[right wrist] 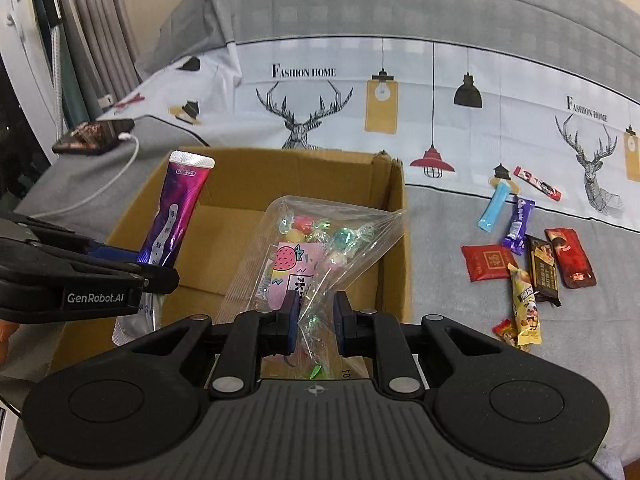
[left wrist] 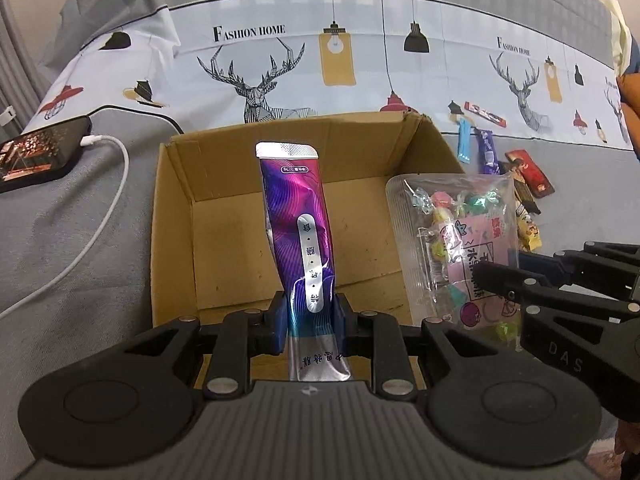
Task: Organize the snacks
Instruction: 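Carry the purple tube and candy bag into the box and release both, then lift both tools away from the box toward the snack pile, then grasp the blue stick and purple bar with the left tool while the right grasps the red pouch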
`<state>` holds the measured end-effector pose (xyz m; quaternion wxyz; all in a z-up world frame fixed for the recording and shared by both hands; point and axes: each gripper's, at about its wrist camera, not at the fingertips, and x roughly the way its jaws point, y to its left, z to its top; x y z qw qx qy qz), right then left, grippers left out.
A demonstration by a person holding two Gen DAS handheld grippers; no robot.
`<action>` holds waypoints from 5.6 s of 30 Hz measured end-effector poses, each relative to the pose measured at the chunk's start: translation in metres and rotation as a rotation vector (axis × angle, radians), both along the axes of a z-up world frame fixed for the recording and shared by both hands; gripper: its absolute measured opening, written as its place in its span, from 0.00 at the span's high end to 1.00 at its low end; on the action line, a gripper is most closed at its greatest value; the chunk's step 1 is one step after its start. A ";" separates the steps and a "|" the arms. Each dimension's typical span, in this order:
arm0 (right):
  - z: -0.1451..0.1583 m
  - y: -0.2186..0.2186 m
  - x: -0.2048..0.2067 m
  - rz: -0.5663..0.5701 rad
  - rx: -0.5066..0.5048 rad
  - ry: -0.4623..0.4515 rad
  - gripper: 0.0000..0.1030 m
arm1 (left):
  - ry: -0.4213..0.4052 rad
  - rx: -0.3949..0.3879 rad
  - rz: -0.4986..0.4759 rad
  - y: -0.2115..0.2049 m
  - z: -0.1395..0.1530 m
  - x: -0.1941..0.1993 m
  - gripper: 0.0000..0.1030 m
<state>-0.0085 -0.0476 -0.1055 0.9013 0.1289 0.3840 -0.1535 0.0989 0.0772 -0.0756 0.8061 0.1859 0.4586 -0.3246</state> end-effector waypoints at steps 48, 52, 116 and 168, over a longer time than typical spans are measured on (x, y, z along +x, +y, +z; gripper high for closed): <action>-0.004 -0.017 0.004 -0.117 -0.013 0.042 0.20 | -0.537 -0.014 -0.211 -0.036 0.045 0.036 0.00; -0.007 -0.019 0.007 -0.125 0.006 0.059 0.20 | -0.635 0.023 -0.151 -0.035 0.043 0.080 0.00; 0.058 -0.013 -0.085 -0.219 -0.029 -0.067 0.14 | -0.828 0.155 -0.117 -0.025 0.047 0.067 0.00; -0.110 -0.344 -0.058 -0.375 -0.048 0.135 0.06 | -0.010 0.110 -0.159 -0.402 -0.076 0.026 0.00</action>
